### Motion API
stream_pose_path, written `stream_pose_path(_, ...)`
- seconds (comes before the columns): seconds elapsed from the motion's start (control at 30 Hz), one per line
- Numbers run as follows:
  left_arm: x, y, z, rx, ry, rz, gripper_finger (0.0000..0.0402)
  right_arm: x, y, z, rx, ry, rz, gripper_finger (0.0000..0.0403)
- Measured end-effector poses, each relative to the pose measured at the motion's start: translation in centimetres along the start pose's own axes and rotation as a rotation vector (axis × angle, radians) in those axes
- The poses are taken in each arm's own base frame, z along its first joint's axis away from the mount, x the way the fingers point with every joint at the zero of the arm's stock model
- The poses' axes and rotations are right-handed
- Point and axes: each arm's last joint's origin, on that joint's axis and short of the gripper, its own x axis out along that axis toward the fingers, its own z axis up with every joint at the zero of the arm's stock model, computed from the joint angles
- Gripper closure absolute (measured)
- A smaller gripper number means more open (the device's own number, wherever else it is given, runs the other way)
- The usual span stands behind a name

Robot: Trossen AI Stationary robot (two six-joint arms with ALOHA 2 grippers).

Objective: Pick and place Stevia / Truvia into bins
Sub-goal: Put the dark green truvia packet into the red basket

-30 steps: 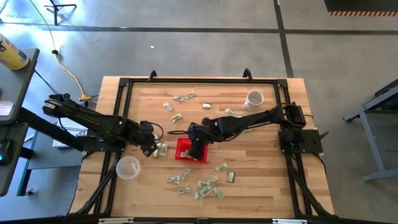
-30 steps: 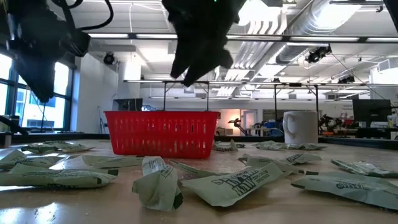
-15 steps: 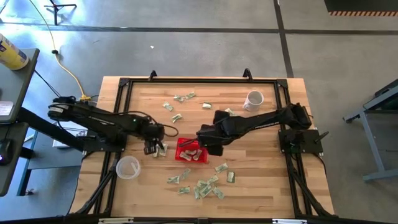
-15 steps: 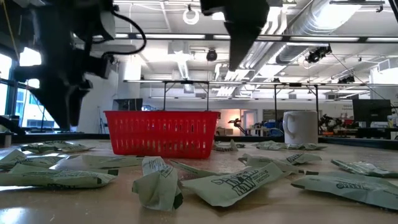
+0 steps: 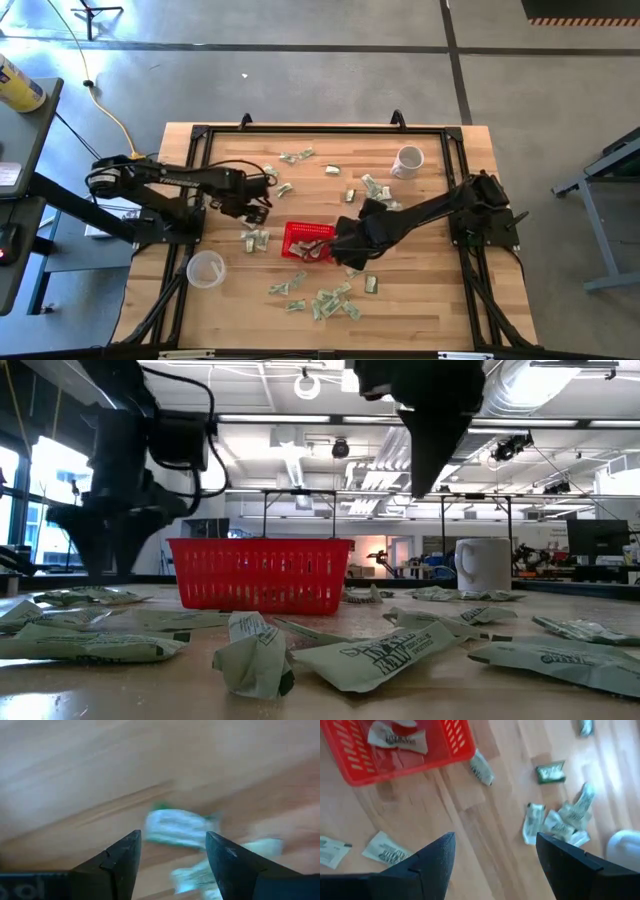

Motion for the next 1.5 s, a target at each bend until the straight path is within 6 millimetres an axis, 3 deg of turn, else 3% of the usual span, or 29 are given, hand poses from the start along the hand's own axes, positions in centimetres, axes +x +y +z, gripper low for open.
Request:
stream_pose_path(0.13, -0.1, -1.3, -1.0, 0.421, -0.031, -0.043, 0.0144, 0.4, 0.2, -0.6, -0.021, 0.015, -0.016, 0.0135)
stream_pose_path(0.23, -0.3, -1.4, -2.1, 0.767, -0.030, 0.051, 0.0144, 0.5, 0.1, -0.7, -0.053, 0.022, -0.022, 0.0135)
stream_pose_path(0.3, -0.3, -1.1, -2.4, 0.872, -0.059, 0.147, 0.0144, 0.5, 0.1, -0.7, -0.067, 0.023, -0.023, 0.0135)
stream_pose_path(0.5, 0.0, -1.8, -1.9, 0.949, -0.135, 0.155, 0.0144, 0.5, 0.1, -0.7, -0.071, 0.023, -0.023, 0.0135)
stream_pose_path(0.87, 3.0, -2.4, -1.5, 1.009, -0.025, 0.265, 0.0150, 0.5, 0.0, -0.8, -0.072, 0.030, -0.037, 0.0135)
stream_pose_path(1.0, 3.1, -2.6, -1.5, 1.012, -0.019, 0.237, 0.0193, 0.5, -0.2, -1.0, -0.082, 0.052, -0.055, 0.0135)
stream_pose_path(1.13, 2.7, -3.1, -1.3, 1.007, -0.025, 0.225, 0.0280, -0.5, -0.6, -1.5, -0.095, 0.029, -0.093, 0.0135)
stream_pose_path(1.27, 1.7, -4.4, -0.6, 0.971, -0.088, 0.211, 0.0373, -2.4, -1.3, -2.6, -0.071, -0.017, -0.132, 0.0135)
stream_pose_path(1.37, -0.3, -6.5, 0.0, 0.930, -0.139, 0.109, 0.0369, -3.6, -2.0, -4.1, -0.001, -0.052, -0.130, 0.0135)
stream_pose_path(1.5, -4.6, -9.5, 0.5, 0.885, -0.169, -0.033, 0.0350, -4.6, -2.9, -7.1, 0.127, -0.067, -0.087, 0.0135)
